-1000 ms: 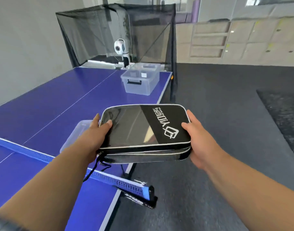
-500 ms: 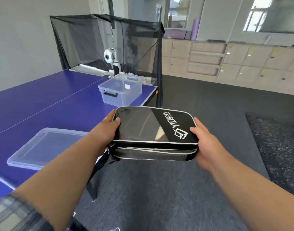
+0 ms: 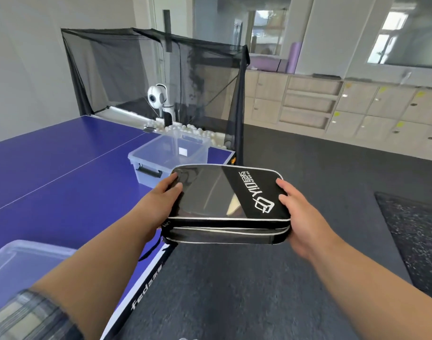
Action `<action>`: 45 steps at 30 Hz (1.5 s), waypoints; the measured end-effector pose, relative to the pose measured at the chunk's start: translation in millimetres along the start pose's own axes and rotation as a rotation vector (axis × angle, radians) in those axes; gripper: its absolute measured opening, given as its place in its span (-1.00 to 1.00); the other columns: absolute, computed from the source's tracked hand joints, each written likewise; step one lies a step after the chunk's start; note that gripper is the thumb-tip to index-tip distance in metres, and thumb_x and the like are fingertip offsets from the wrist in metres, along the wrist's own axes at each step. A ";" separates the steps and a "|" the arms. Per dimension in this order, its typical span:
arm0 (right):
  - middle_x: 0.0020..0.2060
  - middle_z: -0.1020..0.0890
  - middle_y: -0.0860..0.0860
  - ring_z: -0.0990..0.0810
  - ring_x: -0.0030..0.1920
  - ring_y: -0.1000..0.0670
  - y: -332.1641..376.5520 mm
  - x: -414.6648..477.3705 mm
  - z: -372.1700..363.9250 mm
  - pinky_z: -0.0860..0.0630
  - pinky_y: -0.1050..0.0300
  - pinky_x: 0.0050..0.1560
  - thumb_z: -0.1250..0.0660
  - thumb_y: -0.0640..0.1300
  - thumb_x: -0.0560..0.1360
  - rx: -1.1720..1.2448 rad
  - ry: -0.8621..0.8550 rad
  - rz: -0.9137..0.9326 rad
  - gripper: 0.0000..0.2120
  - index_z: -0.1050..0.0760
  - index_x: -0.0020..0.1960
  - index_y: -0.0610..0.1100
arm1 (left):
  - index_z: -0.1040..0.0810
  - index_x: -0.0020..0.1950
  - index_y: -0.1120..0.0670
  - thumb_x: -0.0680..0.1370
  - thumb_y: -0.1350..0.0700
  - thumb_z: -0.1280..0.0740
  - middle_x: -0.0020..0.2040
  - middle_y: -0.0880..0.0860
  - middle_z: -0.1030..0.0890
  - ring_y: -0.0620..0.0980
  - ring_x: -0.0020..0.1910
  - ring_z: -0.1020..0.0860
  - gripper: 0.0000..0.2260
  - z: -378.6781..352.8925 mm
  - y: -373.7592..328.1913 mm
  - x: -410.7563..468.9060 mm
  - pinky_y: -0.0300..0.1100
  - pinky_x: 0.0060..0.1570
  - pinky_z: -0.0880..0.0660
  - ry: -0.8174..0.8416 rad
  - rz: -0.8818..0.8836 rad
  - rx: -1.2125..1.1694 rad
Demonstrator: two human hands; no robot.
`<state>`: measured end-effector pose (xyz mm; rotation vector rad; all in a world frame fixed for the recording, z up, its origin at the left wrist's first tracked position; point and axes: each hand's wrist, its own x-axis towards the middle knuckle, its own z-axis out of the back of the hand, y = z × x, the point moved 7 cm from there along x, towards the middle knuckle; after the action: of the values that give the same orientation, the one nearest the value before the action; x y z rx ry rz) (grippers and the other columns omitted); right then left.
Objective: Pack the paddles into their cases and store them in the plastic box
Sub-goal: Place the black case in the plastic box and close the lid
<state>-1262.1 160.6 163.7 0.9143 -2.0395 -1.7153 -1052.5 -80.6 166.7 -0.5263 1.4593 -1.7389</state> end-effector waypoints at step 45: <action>-0.07 -0.73 -0.04 -0.71 -0.14 -0.02 -70.0 725.9 -311.0 -0.60 0.08 -0.06 -0.14 -0.30 0.53 -0.391 0.713 -0.312 -0.59 -0.59 0.22 0.01 | -0.21 0.40 -0.48 0.48 -0.28 -0.30 0.02 -0.33 -0.49 -0.24 -0.07 -0.54 -0.49 51.2 75.7 485.3 -0.30 -0.21 -0.42 -0.844 0.440 -0.249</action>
<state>-1591.3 -552.3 54.7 1.4806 -1.1062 -1.5289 -1284.2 -493.0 25.2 -0.8602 1.0536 -0.8196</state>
